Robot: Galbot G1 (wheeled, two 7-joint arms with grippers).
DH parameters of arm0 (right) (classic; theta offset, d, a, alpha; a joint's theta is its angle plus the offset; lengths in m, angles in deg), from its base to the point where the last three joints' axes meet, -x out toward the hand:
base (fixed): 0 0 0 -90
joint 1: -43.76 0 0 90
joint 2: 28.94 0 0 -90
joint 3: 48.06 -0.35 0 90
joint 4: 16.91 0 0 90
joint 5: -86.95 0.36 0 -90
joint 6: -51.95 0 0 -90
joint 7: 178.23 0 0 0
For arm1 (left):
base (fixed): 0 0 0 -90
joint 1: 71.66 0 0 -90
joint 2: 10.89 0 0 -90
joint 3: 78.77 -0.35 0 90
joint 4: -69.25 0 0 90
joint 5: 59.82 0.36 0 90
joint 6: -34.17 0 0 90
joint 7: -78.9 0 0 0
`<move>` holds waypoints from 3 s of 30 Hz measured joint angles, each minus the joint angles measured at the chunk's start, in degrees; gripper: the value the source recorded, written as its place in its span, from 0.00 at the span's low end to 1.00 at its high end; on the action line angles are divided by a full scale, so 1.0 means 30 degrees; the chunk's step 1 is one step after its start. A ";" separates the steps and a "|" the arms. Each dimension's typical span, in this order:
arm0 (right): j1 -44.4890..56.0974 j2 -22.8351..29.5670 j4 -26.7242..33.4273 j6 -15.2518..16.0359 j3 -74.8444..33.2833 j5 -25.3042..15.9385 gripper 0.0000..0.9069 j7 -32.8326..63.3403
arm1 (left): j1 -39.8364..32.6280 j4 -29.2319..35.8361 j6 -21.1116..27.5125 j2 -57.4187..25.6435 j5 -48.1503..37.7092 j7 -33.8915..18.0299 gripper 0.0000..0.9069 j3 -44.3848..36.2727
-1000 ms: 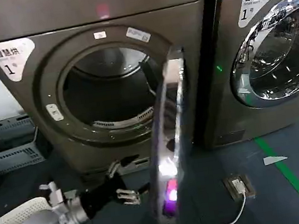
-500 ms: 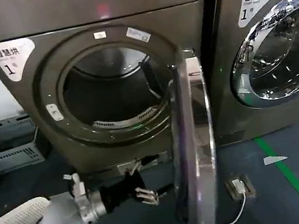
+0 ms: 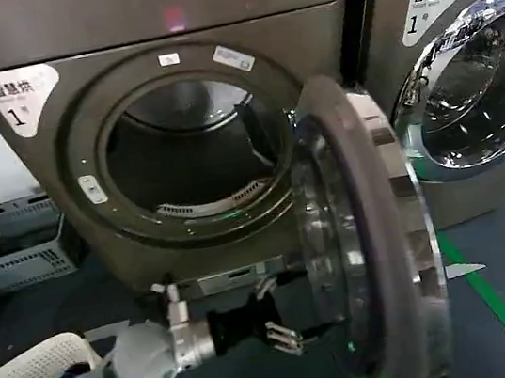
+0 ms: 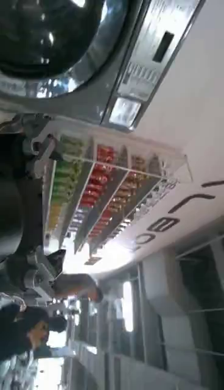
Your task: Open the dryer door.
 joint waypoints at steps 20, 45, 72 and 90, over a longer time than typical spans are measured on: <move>0.0495 0.0006 0.0867 0.0121 -0.3707 -0.2323 1.00 0.0192 | -0.8129 -0.4726 -0.0215 0.4590 -0.0894 -0.1271 1.00 -0.6557; 0.0572 0.0318 0.0978 0.0117 -0.5208 -0.3324 1.00 0.0402 | -1.0772 -0.9104 -0.0300 0.9584 -0.1075 -0.2682 1.00 -0.8283; 0.0467 0.0139 0.1027 -0.0022 -0.5129 -0.3330 1.00 0.0447 | -1.1795 -1.1889 -0.3070 1.2509 0.1180 -0.4075 1.00 -0.8822; 0.0506 -0.0032 0.1181 -0.0246 -0.5197 -0.3339 1.00 0.0388 | -1.2117 -1.3327 -0.3629 1.3447 0.1418 -0.4275 1.00 -0.8670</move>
